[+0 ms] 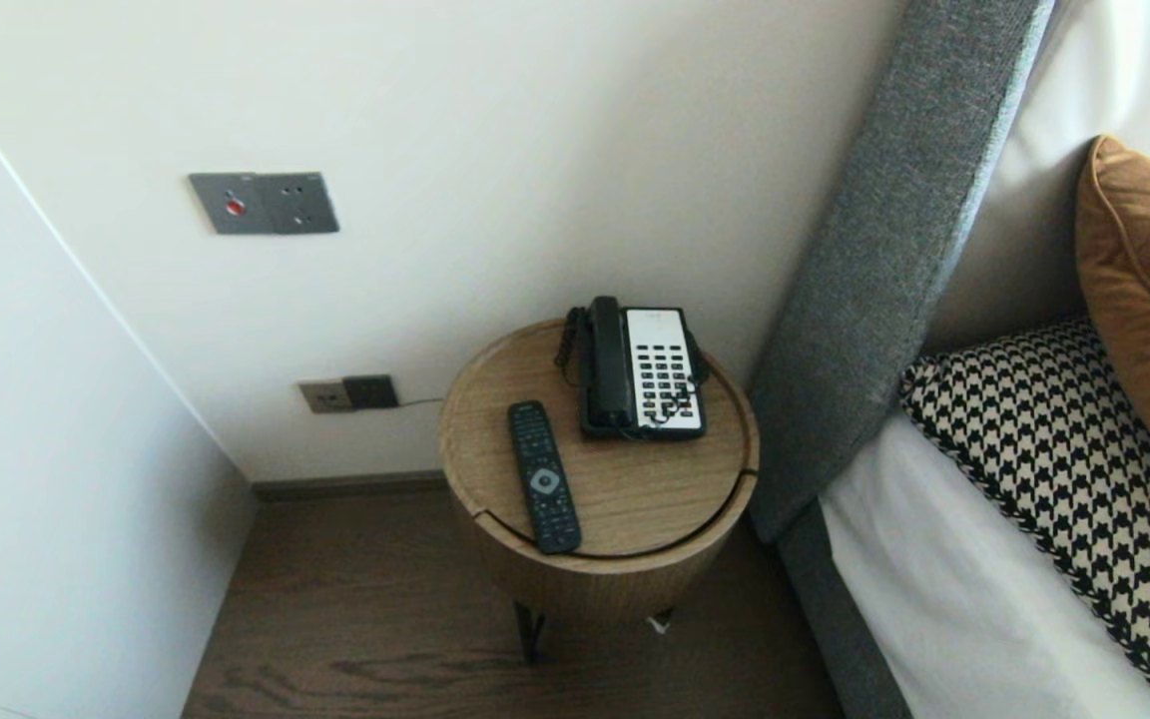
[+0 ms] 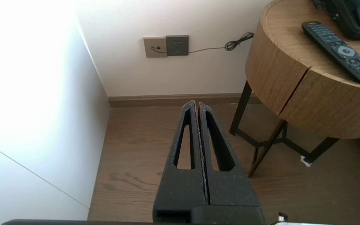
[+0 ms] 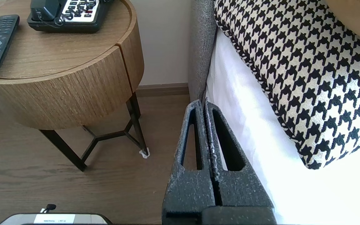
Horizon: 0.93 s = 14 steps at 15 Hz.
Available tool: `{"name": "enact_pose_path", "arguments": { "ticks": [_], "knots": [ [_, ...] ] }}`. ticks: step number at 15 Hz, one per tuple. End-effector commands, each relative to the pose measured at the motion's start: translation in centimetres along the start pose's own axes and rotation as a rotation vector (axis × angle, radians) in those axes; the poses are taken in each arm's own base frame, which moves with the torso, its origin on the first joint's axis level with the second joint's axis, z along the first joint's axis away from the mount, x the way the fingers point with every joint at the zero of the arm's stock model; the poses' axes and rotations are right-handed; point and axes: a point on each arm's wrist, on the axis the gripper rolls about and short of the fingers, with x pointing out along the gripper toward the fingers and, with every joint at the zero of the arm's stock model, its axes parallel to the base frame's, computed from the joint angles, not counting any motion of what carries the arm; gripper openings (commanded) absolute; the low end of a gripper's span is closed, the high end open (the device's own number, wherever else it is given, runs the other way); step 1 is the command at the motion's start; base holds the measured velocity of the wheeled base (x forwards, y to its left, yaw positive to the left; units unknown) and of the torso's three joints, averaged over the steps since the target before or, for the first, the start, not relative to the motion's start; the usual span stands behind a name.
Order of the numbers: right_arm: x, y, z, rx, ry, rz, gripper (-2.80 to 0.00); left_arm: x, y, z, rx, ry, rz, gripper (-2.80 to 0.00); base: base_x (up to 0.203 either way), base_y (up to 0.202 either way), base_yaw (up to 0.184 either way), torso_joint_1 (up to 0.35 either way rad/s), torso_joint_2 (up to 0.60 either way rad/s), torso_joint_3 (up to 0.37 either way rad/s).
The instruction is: Open the nightstand drawer
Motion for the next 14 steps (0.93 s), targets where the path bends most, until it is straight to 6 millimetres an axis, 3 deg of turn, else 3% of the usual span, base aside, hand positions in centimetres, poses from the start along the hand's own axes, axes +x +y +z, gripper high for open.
{"name": "enact_pose_path", "arguments": {
  "ticks": [1, 14],
  "knots": [
    [0.01, 0.0, 0.0, 0.0, 0.001, 0.0, -2.8, 0.0, 0.0, 0.0, 0.0, 0.0, 0.001, -2.8, 0.0, 0.0, 0.0, 0.0, 0.0, 0.0],
    [0.01, 0.0, 0.01, -0.002, 0.0, 0.002, -2.8, -0.01, 0.0, 0.0, -0.001, -0.001, -0.001, -2.8, 0.0, 0.0, 0.0, 0.0, 0.0, 0.0]
  ]
}}
